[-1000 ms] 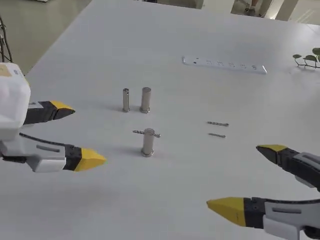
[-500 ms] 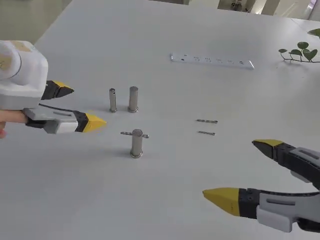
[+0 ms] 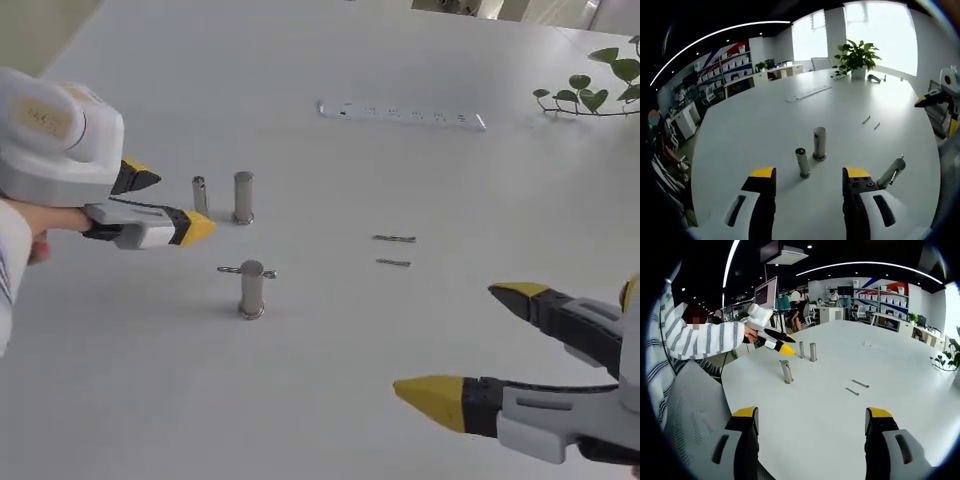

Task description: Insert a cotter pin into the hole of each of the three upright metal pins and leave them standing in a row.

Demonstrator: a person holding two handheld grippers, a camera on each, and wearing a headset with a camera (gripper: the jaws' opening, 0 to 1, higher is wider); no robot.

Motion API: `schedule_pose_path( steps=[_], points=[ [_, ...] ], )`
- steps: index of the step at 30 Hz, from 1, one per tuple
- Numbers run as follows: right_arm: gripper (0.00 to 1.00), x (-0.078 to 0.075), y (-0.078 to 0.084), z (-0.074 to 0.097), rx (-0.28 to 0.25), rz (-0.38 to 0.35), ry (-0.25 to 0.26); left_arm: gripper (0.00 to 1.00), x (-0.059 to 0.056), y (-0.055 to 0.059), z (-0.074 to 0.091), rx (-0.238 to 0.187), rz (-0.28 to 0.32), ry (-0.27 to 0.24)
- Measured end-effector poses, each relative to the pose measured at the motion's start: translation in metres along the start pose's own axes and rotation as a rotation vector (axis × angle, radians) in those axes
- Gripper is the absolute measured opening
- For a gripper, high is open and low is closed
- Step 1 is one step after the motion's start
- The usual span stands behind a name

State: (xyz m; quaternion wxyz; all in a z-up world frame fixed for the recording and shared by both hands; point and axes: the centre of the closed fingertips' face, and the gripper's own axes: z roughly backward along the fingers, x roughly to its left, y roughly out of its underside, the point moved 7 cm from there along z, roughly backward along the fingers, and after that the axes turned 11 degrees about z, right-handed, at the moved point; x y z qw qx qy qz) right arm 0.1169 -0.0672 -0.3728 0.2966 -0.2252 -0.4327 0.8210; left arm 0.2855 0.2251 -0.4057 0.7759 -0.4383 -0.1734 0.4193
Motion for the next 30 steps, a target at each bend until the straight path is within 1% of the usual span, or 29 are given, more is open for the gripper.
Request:
schedule_pose_path(
  steps=[3,4,5,7,9,11,13,17,18,22,24,26,28,30],
  points=[
    [0.86,-0.001,0.000,0.001,0.002,-0.007,0.001,0.49,0.003,0.000,-0.007,0.006,0.006,-0.012],
    [0.85,-0.001,0.000,0.001,0.004,-0.008,0.002,0.49,0.005,-0.001,-0.009,0.008,0.011,-0.009],
    [0.85,-0.002,0.001,0.002,0.006,-0.009,0.004,0.48,0.005,-0.001,-0.011,0.008,0.025,-0.001],
    [0.85,-0.002,0.001,0.002,0.008,-0.010,0.004,0.43,0.004,-0.002,-0.015,-0.007,0.067,0.034],
    [0.85,-0.002,0.001,0.002,0.007,-0.014,0.004,0.38,0.006,-0.002,-0.018,-0.004,0.060,0.023],
    [0.85,-0.002,0.001,0.001,0.006,-0.026,0.002,0.37,0.007,-0.002,-0.020,0.007,0.055,0.020],
    [0.85,-0.003,0.003,-0.001,0.011,-0.026,0.005,0.36,0.006,-0.001,-0.023,0.014,0.050,0.028],
    [0.84,-0.004,0.004,-0.003,0.018,-0.036,0.009,0.25,0.007,0.003,-0.026,0.036,0.044,0.030],
    [0.84,-0.004,0.004,-0.004,0.018,-0.038,0.008,0.24,0.006,0.003,-0.027,0.039,0.040,0.029],
    [0.84,-0.005,0.004,-0.004,0.020,-0.038,0.006,0.25,0.004,0.003,-0.030,0.037,0.033,0.019],
    [0.83,-0.005,0.004,-0.003,0.019,-0.041,0.005,0.21,0.004,0.003,-0.032,0.031,0.032,0.003],
    [0.83,-0.006,0.004,-0.003,0.019,-0.043,0.009,0.16,0.004,0.003,-0.033,0.032,0.039,-0.009],
    [0.83,-0.007,0.004,-0.001,0.017,-0.047,0.017,0.15,0.008,0.003,-0.033,0.019,0.064,-0.051],
    [0.83,-0.007,0.004,0.000,0.016,-0.049,0.021,0.15,0.008,0.003,-0.034,0.017,0.072,-0.054]
  ],
)
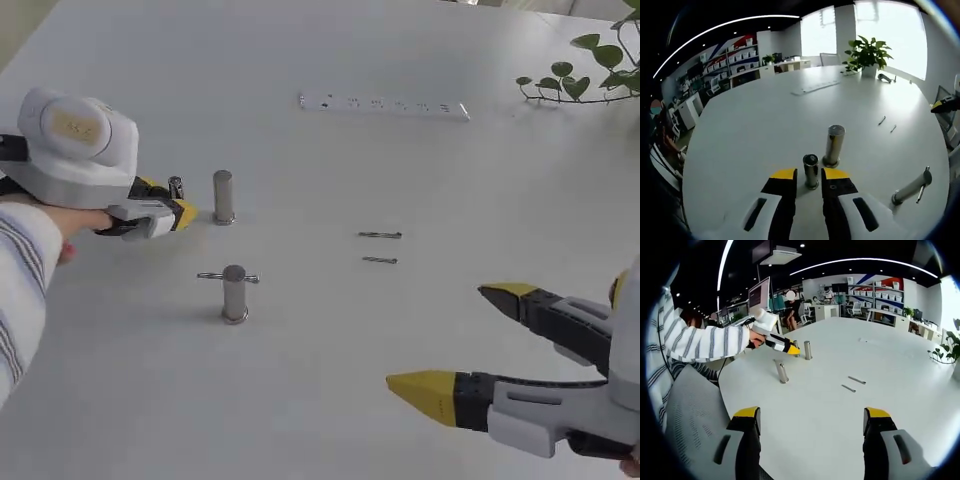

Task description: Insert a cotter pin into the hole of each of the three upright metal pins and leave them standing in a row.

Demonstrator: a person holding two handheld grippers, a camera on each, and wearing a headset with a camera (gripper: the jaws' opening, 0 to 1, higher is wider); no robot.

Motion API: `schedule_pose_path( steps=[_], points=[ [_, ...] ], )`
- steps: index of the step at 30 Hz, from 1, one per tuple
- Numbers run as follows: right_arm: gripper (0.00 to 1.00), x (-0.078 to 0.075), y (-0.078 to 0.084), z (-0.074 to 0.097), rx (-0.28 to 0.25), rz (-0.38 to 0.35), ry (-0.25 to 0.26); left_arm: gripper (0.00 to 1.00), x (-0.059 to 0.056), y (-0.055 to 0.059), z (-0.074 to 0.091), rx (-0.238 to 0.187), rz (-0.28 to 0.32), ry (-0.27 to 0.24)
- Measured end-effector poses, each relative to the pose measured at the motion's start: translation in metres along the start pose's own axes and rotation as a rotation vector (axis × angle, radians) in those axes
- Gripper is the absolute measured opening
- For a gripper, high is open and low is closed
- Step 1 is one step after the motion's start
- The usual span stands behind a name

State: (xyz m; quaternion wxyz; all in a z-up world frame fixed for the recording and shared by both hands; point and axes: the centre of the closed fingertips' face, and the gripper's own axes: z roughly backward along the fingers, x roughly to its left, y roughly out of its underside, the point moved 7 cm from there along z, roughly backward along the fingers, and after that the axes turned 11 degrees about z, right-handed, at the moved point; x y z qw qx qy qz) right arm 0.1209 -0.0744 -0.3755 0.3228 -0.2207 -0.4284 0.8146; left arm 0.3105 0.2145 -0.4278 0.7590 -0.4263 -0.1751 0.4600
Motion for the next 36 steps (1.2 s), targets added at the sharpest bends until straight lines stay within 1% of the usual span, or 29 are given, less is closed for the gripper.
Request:
schedule_pose_path(
  steps=[2,5,10,12,13,16,20,21,22,24,25,26,28,30,32,35,36],
  points=[
    [0.83,0.000,0.000,0.001,0.000,-0.001,0.001,0.12,0.000,0.000,0.000,-0.001,-0.001,-0.006],
    [0.82,0.001,0.001,0.001,0.001,-0.005,0.003,0.06,-0.002,0.000,0.000,0.000,-0.003,0.006],
    [0.82,0.004,0.000,0.002,0.001,-0.004,0.000,0.06,-0.005,0.002,0.002,0.014,0.041,0.032],
    [0.81,0.004,-0.001,0.002,-0.002,-0.003,-0.003,0.06,-0.005,0.002,0.002,0.014,0.048,0.026],
    [0.81,0.005,-0.001,0.002,-0.003,-0.004,-0.007,0.06,-0.005,0.002,0.002,0.012,0.061,0.022],
    [0.80,0.005,-0.002,0.003,-0.010,-0.004,-0.007,0.05,-0.005,0.002,0.002,0.010,0.061,0.012],
    [0.80,0.004,-0.003,0.004,-0.014,0.001,-0.001,0.05,-0.006,0.002,0.006,0.013,0.039,-0.055],
    [0.80,0.004,-0.004,0.004,-0.016,0.000,-0.001,0.05,-0.006,0.002,0.008,0.008,0.029,-0.072],
    [0.80,0.004,-0.004,0.004,-0.018,-0.001,0.000,0.05,-0.007,0.001,0.010,-0.001,0.027,-0.076],
    [0.80,0.004,-0.004,0.005,-0.022,0.000,0.000,0.05,-0.006,-0.002,0.017,-0.029,0.065,-0.087],
    [0.80,0.005,-0.005,0.004,-0.025,-0.001,-0.002,0.05,-0.006,-0.002,0.022,-0.036,0.088,-0.091],
    [0.79,0.005,-0.005,0.004,-0.029,-0.005,-0.005,0.05,-0.006,-0.002,0.026,-0.032,0.097,-0.105],
    [0.79,0.006,-0.006,0.004,-0.035,-0.007,-0.008,0.05,-0.007,-0.001,0.033,-0.020,0.065,-0.124],
    [0.79,0.006,-0.006,0.003,-0.036,-0.003,-0.008,0.05,-0.009,0.001,0.040,-0.018,0.063,-0.137],
    [0.79,0.007,-0.008,0.002,-0.043,-0.002,-0.012,0.05,-0.011,0.003,0.049,-0.021,0.082,-0.146],
    [0.79,0.008,-0.010,0.001,-0.053,0.003,-0.018,0.05,-0.017,0.008,0.064,-0.017,0.150,-0.151],
    [0.79,0.009,-0.010,0.001,-0.056,0.003,-0.021,0.05,-0.018,0.009,0.068,-0.015,0.154,-0.155]
  ],
)
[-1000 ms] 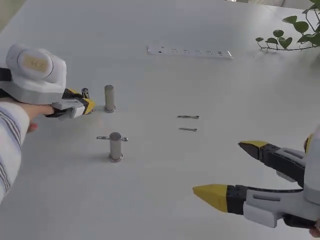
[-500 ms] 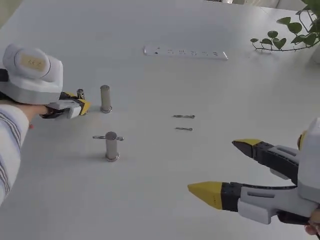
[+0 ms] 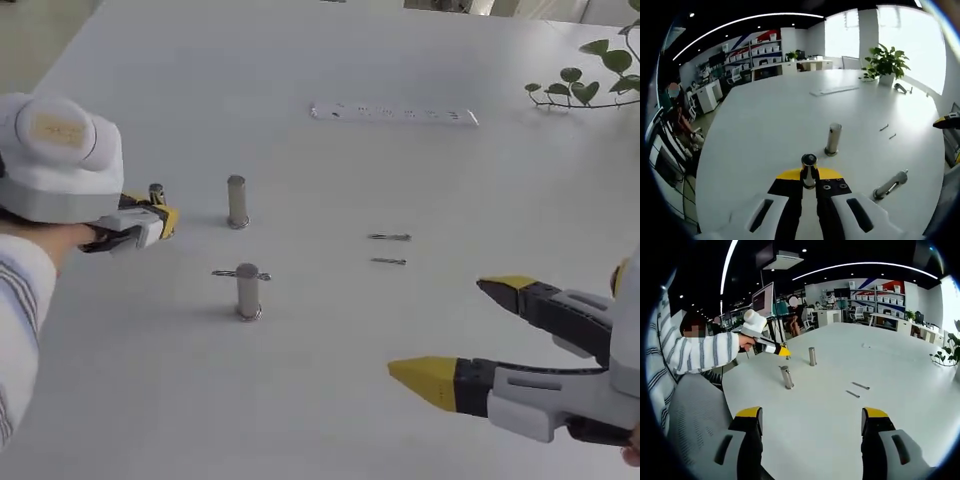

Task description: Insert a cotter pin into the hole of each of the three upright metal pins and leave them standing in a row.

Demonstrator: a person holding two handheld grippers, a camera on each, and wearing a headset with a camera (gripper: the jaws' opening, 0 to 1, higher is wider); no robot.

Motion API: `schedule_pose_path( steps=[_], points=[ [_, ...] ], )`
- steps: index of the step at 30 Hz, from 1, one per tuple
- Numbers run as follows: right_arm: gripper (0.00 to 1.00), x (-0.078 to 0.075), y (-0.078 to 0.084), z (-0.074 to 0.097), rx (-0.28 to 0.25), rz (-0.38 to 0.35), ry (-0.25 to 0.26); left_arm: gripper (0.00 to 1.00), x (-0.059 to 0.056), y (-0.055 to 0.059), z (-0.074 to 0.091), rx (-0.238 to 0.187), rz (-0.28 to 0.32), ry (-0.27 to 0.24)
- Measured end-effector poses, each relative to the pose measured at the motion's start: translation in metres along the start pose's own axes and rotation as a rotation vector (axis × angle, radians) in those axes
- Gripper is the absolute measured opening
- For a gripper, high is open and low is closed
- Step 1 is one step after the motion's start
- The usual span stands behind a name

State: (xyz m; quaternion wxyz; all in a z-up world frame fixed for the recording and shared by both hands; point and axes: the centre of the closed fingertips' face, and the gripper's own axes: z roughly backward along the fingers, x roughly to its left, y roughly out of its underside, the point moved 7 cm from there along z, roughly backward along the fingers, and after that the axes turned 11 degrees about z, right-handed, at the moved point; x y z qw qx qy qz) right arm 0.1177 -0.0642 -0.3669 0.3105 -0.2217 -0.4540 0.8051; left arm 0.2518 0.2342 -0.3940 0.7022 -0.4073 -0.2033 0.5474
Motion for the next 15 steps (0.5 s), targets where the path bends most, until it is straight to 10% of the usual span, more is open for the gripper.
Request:
schedule_pose_path(
  steps=[12,15],
  points=[
    [0.80,0.001,-0.002,-0.003,-0.041,0.003,-0.025,0.05,-0.018,0.020,0.050,0.003,0.032,-0.040],
    [0.80,0.000,-0.002,-0.003,-0.052,-0.005,-0.030,0.05,-0.030,0.024,0.057,-0.003,0.167,-0.007]
  ],
)
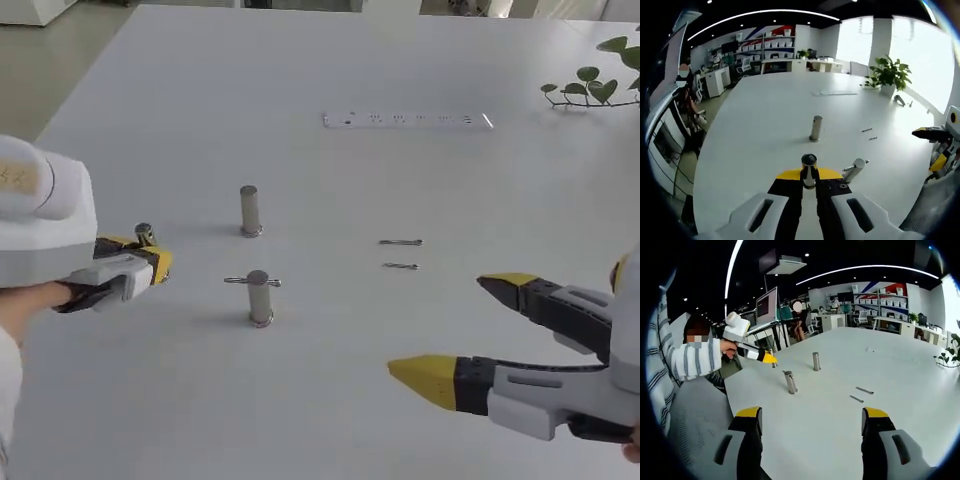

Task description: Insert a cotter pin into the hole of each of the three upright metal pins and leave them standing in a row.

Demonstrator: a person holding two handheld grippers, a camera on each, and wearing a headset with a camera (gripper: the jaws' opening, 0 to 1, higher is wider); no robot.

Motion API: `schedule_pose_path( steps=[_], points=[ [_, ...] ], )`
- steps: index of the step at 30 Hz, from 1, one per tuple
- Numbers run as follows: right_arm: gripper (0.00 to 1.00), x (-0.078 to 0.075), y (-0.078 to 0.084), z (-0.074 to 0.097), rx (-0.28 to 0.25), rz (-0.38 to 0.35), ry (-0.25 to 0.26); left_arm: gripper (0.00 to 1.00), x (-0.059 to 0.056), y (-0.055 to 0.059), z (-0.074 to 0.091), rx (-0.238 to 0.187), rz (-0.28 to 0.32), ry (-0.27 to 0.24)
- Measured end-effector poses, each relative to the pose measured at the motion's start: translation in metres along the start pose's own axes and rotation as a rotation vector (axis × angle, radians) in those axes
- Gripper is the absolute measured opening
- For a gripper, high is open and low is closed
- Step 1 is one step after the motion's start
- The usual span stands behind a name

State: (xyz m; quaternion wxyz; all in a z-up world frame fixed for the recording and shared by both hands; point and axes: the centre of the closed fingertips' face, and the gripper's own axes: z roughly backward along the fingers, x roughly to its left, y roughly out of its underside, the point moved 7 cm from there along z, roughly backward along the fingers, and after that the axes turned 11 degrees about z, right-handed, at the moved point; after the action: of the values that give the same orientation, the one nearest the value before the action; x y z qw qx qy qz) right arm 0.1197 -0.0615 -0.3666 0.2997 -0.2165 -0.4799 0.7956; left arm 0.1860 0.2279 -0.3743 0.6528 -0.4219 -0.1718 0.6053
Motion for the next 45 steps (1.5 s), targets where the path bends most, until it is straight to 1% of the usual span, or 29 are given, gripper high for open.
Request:
schedule_pose_path(
  steps=[1,3,5,7,9,14,17,19,22,24,27,29,30,31,33,36,39,40,41,42,45],
  points=[
    [0.80,0.000,0.000,0.000,-0.005,-0.003,-0.005,0.05,-0.007,0.001,0.004,-0.018,0.015,0.023],
    [0.81,0.001,0.001,-0.001,-0.007,-0.004,-0.012,0.05,-0.014,0.003,0.008,-0.020,0.006,0.019],
    [0.81,0.001,0.001,-0.001,-0.006,0.000,-0.019,0.05,-0.021,0.006,0.010,-0.021,0.028,0.019],
    [0.83,0.002,0.001,-0.001,-0.010,0.002,-0.027,0.05,-0.028,0.009,0.009,-0.025,0.020,0.015],
    [0.84,0.003,0.001,-0.002,-0.015,-0.002,-0.038,0.05,-0.035,0.014,0.008,-0.021,-0.001,0.005],
    [0.86,0.006,0.003,-0.005,0.000,0.014,-0.074,0.05,-0.047,0.027,0.003,-0.005,0.010,-0.002],
    [0.87,0.005,0.003,-0.006,0.002,0.016,-0.081,0.05,-0.056,0.034,0.004,-0.003,-0.023,-0.010],
    [0.86,0.004,0.003,-0.007,0.006,0.024,-0.075,0.05,-0.060,0.038,0.003,0.002,-0.025,-0.008],
    [0.86,0.003,0.004,-0.008,0.003,0.019,-0.077,0.05,-0.064,0.042,0.001,0.010,-0.030,-0.008],
    [0.86,0.003,0.006,-0.008,0.008,0.020,-0.079,0.05,-0.067,0.047,-0.002,0.013,-0.025,-0.002],
    [0.86,0.004,0.007,-0.009,0.012,0.018,-0.083,0.05,-0.074,0.054,-0.006,0.017,-0.037,-0.010],
    [0.86,0.004,0.007,-0.009,0.012,0.015,-0.082,0.05,-0.078,0.058,-0.009,0.024,-0.033,0.000],
    [0.86,0.004,0.007,-0.009,0.012,0.015,-0.083,0.05,-0.081,0.060,-0.011,0.037,-0.051,0.011],
    [0.85,0.004,0.008,-0.009,0.013,0.015,-0.083,0.05,-0.082,0.062,-0.013,0.044,-0.063,0.009],
    [0.85,0.004,0.008,-0.008,0.017,0.016,-0.083,0.05,-0.085,0.065,-0.014,0.044,-0.072,0.011],
    [0.85,0.005,0.010,-0.007,0.023,0.014,-0.082,0.05,-0.088,0.067,-0.016,0.040,-0.081,0.018],
    [0.85,0.005,0.011,-0.006,0.029,0.012,-0.082,0.05,-0.088,0.070,-0.018,0.047,-0.077,0.019],
    [0.85,0.006,0.012,-0.006,0.031,0.012,-0.082,0.05,-0.088,0.070,-0.019,0.046,-0.085,0.012],
    [0.85,0.006,0.012,-0.007,0.034,0.011,-0.082,0.05,-0.087,0.072,-0.020,0.057,-0.138,0.004],
    [0.85,0.006,0.013,-0.007,0.034,0.009,-0.082,0.05,-0.087,0.074,-0.021,0.066,-0.147,0.001],
    [0.85,0.007,0.013,-0.007,0.037,0.006,-0.082,0.05,-0.087,0.080,-0.024,0.080,-0.129,0.004]
  ],
)
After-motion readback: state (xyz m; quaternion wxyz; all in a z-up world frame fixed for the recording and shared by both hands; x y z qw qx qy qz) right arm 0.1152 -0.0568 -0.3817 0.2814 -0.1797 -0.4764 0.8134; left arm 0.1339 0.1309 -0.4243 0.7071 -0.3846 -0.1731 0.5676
